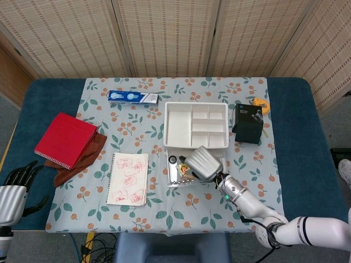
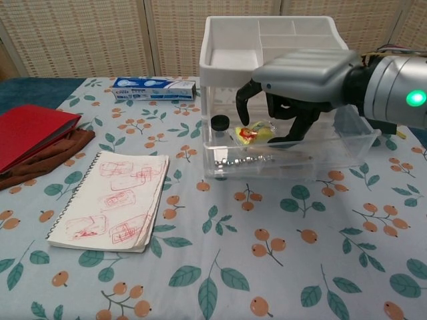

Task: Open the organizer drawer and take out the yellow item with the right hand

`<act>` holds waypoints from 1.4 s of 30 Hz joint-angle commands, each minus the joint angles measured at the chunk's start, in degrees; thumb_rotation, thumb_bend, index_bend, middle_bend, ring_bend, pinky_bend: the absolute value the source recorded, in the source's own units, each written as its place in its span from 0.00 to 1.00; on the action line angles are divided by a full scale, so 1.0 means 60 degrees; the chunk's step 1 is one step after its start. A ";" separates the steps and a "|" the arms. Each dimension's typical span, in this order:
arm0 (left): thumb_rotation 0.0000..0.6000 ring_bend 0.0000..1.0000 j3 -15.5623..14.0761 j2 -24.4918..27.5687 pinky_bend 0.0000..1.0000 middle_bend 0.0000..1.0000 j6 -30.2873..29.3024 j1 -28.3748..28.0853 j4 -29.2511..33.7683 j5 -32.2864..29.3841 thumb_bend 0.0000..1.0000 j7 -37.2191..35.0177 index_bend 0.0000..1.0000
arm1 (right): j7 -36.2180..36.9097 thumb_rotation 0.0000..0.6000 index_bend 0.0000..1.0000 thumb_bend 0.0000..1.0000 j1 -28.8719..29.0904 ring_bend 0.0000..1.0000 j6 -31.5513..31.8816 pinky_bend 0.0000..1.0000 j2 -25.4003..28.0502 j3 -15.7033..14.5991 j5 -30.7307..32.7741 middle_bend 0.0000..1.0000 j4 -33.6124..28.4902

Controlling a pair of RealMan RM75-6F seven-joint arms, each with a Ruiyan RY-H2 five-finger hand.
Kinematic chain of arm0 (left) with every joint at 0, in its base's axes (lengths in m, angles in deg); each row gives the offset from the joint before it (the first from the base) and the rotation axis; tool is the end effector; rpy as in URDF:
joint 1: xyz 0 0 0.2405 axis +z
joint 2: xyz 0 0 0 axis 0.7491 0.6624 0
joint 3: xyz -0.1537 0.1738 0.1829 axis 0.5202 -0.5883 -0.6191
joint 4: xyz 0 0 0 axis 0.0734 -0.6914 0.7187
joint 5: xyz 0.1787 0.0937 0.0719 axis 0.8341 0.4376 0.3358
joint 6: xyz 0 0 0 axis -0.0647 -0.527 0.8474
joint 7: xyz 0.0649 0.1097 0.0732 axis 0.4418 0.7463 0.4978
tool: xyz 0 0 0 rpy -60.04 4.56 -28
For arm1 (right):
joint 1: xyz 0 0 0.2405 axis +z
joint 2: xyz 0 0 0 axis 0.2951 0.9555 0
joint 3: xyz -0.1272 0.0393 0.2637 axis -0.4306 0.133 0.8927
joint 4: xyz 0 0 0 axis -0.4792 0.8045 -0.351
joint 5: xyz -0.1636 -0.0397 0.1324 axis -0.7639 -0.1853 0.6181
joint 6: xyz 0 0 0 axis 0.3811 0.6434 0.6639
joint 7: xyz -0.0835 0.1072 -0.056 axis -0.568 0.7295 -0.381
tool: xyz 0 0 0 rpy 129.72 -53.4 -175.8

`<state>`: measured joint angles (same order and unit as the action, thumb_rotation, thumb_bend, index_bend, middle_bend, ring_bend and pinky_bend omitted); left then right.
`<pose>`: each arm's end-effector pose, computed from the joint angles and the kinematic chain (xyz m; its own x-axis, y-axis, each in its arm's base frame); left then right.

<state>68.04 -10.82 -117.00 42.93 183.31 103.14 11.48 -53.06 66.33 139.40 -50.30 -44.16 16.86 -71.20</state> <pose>-0.3311 0.1867 0.1757 0.4500 -0.0141 0.8929 0.8903 -0.0705 -0.4498 -0.1082 -0.3465 0.0195 0.6989 -0.0859 0.7101 -0.5777 -0.6531 0.4896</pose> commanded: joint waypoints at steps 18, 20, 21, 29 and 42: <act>1.00 0.15 -0.0001 -0.0036 0.15 0.12 -0.0070 0.0038 -0.0060 0.0024 0.25 -0.0055 0.15 | 0.0297 1.00 0.51 0.46 0.0125 1.00 0.0163 1.00 -0.0162 -0.0042 -0.0011 1.00 0.0240; 1.00 0.15 0.0001 -0.0042 0.15 0.12 -0.0073 0.0035 -0.0063 0.0033 0.25 -0.0052 0.15 | 0.0457 1.00 0.53 0.47 0.0048 1.00 0.0295 1.00 -0.0100 -0.0056 -0.0212 1.00 0.0220; 1.00 0.15 0.0008 -0.0043 0.15 0.12 -0.0079 0.0034 -0.0062 0.0032 0.25 -0.0050 0.15 | 0.0560 1.00 0.53 0.48 -0.0013 1.00 0.0391 1.00 -0.0031 -0.0062 -0.0336 1.00 0.0179; 1.00 0.15 0.0036 -0.0037 0.15 0.12 -0.0061 0.0008 -0.0070 0.0019 0.25 -0.0068 0.15 | 0.1642 1.00 0.54 0.48 -0.0947 1.00 0.1758 1.00 0.0938 -0.0265 -0.1717 1.00 -0.0440; 1.00 0.15 0.0153 -0.0182 0.15 0.12 0.0177 -0.0286 -0.0008 0.0110 0.25 0.0080 0.15 | 0.3616 1.00 0.54 0.48 -0.3382 1.00 0.4353 1.00 0.2240 -0.1204 -0.3234 1.00 -0.0174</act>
<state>68.94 -11.90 -115.95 41.22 183.25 103.78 11.95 -33.13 47.83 164.24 -37.62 -50.30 -1.83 -73.49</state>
